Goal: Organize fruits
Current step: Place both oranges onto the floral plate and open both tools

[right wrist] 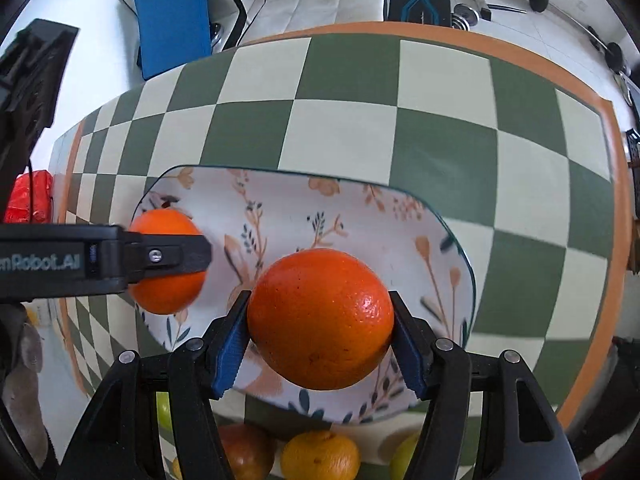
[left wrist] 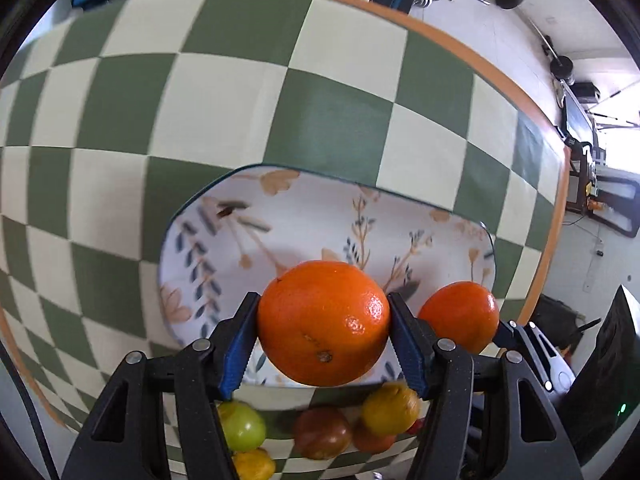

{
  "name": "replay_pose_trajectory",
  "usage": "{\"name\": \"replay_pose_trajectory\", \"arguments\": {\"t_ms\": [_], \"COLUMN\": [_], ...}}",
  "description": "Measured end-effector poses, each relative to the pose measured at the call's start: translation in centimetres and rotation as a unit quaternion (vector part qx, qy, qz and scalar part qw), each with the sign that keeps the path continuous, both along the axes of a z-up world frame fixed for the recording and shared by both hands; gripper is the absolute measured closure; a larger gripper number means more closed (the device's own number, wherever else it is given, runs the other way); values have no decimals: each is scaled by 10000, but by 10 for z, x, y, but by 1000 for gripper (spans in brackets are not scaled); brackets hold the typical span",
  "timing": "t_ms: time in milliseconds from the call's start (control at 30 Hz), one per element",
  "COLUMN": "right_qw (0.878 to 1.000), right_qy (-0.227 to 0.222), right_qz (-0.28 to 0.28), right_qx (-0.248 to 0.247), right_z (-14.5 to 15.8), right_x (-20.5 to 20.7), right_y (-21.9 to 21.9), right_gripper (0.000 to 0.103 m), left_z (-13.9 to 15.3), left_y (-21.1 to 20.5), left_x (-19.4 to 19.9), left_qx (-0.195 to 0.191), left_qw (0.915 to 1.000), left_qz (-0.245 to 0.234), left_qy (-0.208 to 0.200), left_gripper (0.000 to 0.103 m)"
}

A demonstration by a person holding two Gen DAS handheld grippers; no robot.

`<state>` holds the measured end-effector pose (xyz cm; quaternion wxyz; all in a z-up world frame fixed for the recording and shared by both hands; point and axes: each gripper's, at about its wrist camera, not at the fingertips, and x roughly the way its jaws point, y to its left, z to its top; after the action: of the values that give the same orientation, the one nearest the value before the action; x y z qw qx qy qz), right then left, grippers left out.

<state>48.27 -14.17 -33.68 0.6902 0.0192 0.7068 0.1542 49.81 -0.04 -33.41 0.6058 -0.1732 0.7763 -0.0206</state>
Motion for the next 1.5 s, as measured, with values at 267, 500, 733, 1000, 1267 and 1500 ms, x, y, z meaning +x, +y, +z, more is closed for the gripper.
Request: {"name": "replay_pose_trajectory", "arguments": {"t_ms": [267,500,733,1000,1267,1500], "right_qw": [9999,9988,9978,9938,9870,9820], "right_qy": [170,330,52,-336,-928,-1359], "right_qz": [-12,-327,-652,-983,-1142,-1131], "right_qx": [29,183,-108,-406,-641,-669], "right_z": [-13,-8,22,60,105,152], "right_x": [22,19,-5,-48,-84,-121], "right_y": [-6,-32,-55,-60,-45,-43], "right_gripper": [35,14,8,8,8,8], "left_z": [-20,-6,37,83,119,158], "left_y": [6,5,13,22,21,21], "left_x": [13,17,7,-39,-89,-130], "left_qx": [-194,-43,751,1723,1800,1744], "left_qw": [9990,9999,9946,9711,9609,9531], "left_qz": [294,95,-321,-632,-610,-570], "left_qy": [292,115,-639,-1523,-2015,-2406], "left_gripper": [42,14,13,13,13,13]}}
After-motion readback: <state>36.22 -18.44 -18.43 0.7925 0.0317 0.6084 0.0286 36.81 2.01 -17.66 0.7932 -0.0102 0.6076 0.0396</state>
